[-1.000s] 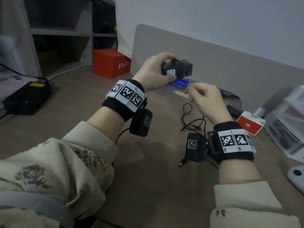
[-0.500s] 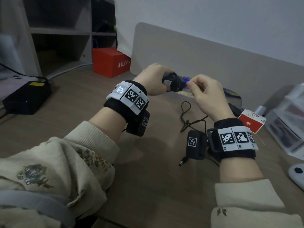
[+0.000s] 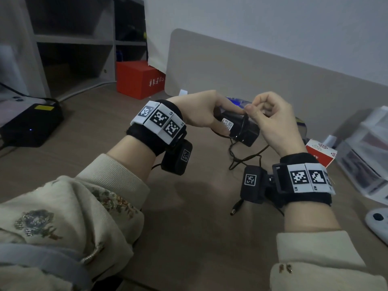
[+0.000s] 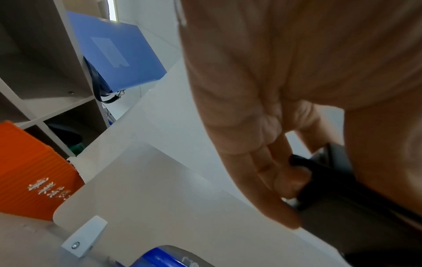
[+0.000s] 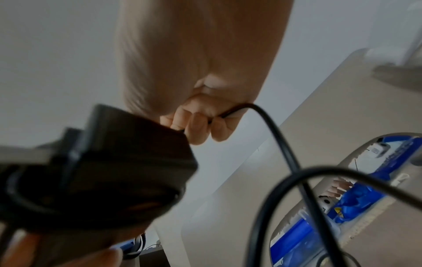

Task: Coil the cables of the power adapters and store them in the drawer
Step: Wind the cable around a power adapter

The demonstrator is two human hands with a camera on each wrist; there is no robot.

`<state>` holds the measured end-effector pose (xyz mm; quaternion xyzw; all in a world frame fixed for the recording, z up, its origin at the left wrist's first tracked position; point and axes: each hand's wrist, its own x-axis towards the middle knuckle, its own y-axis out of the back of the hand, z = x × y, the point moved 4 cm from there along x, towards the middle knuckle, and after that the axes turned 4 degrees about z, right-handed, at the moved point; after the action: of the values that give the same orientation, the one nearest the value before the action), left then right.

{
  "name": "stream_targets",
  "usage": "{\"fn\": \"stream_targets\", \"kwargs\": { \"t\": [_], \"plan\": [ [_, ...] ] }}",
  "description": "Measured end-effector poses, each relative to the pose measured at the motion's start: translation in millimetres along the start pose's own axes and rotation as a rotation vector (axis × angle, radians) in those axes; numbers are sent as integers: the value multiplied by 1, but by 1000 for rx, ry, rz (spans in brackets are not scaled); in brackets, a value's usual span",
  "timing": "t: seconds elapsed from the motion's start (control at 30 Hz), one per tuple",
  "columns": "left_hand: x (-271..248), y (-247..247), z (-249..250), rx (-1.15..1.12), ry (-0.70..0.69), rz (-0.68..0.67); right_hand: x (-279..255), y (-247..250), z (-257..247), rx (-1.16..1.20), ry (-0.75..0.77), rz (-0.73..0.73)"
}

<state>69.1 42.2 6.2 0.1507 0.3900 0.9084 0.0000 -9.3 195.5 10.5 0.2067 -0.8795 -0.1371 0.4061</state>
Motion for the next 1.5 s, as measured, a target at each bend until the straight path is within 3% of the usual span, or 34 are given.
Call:
{"fn": "stream_targets", "kwargs": {
  "t": [0.3,0.43,0.57,0.8,0.93,1.1,1.27,1.5],
  "plan": [
    [-8,0,15,-311,-82,-67,1,12,-5,173,-34,0],
    [-12,2,21,-441,-129,-96,0,11,-3,114,-43,23],
    [-13,6,25,-498,-120,17,3,6,2,27,-45,41],
    [-7,13,18,-589,-31,375,1,-9,12,-186,-54,-17],
    [-4,21,7,-476,52,599,0,-19,12,-267,-29,-122],
    [-5,30,-9,-97,143,768,-3,-26,6,-285,-11,-188],
    [-6,36,-12,-12,165,777,1,-18,5,-329,69,-57],
    [-4,33,-12,160,158,749,5,-9,4,-372,47,57]
  ]
}}
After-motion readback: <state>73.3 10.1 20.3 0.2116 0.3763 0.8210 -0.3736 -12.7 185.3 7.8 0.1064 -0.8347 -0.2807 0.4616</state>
